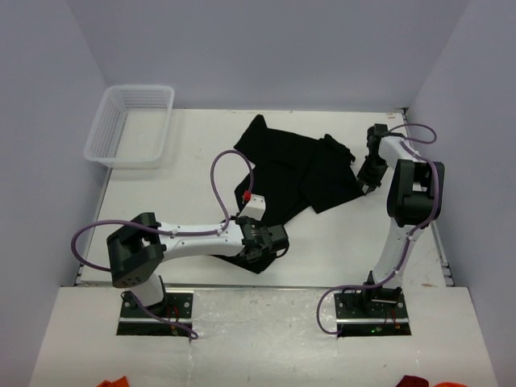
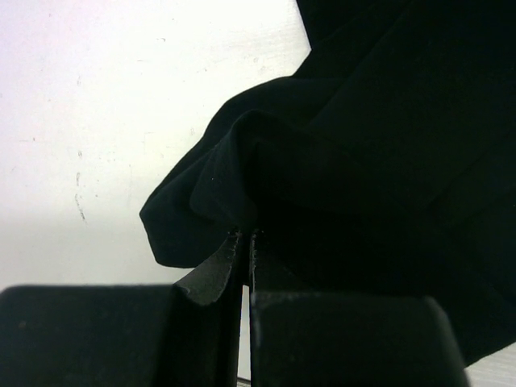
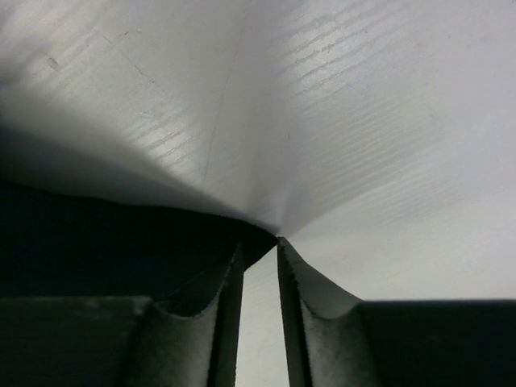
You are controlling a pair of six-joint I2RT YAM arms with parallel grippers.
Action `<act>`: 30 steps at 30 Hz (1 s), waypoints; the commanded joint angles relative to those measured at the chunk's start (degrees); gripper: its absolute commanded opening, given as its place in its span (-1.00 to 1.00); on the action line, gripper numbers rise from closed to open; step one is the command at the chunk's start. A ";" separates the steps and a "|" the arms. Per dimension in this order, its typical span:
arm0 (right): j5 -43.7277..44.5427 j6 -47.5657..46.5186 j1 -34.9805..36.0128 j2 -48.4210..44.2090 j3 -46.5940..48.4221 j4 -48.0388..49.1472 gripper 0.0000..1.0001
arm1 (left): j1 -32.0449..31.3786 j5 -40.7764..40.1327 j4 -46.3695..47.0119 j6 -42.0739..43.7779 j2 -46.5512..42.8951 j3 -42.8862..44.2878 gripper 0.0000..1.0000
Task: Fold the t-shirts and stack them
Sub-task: Flatten out the tshirt
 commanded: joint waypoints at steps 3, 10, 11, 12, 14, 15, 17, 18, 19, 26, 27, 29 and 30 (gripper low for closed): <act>2.69 0.13 0.20 0.92 2.36 -2.72 -0.56 | -0.49 -0.49 2.33 1.06 -2.60 -0.89 -1.00; 3.13 0.75 0.46 1.37 3.24 -3.07 -0.71 | -0.49 -0.58 3.29 2.20 -3.57 -1.68 -1.00; 3.13 0.75 0.46 1.28 3.15 -2.98 -0.77 | -0.49 -0.58 3.38 2.20 -3.66 -1.85 -1.00; 3.22 0.66 0.46 1.28 3.06 -2.90 -0.84 | -0.49 -0.58 3.47 2.20 -3.83 -2.03 -1.00; 3.13 0.92 0.47 1.28 3.06 -2.89 -0.93 | -0.49 -0.49 3.73 2.20 -4.27 -2.47 -1.00; 3.22 1.01 0.46 1.19 3.06 -2.81 -0.93 | -0.49 -0.40 3.65 2.03 -4.45 -2.56 -1.00; 3.13 1.19 0.55 1.10 2.80 -2.72 -0.91 | -0.49 -0.40 3.73 1.94 -4.62 -2.91 -1.00; 3.04 1.19 0.55 1.01 2.71 -2.72 -0.92 | -0.49 -0.23 3.82 1.85 -4.71 -3.08 -1.00; 2.87 1.19 0.64 0.92 2.63 -2.72 -0.93 | -0.49 -0.23 4.00 1.85 -4.89 -3.34 -1.00; -1.07 1.28 2.48 -2.50 -2.38 0.00 -1.00 | -0.49 0.39 4.96 2.73 -4.54 -3.52 -1.00; -1.52 1.19 3.53 -4.07 -3.08 0.27 -1.00 | -0.49 0.30 5.14 2.90 -4.54 -3.61 -1.00; -0.57 0.93 4.85 -5.92 -4.67 0.88 -1.00 | -0.58 0.48 5.40 3.25 -4.45 -3.79 -1.00; 0.05 0.49 6.86 -7.58 -4.84 1.15 -1.00 | -0.58 0.48 5.40 3.26 -4.27 -3.79 -1.00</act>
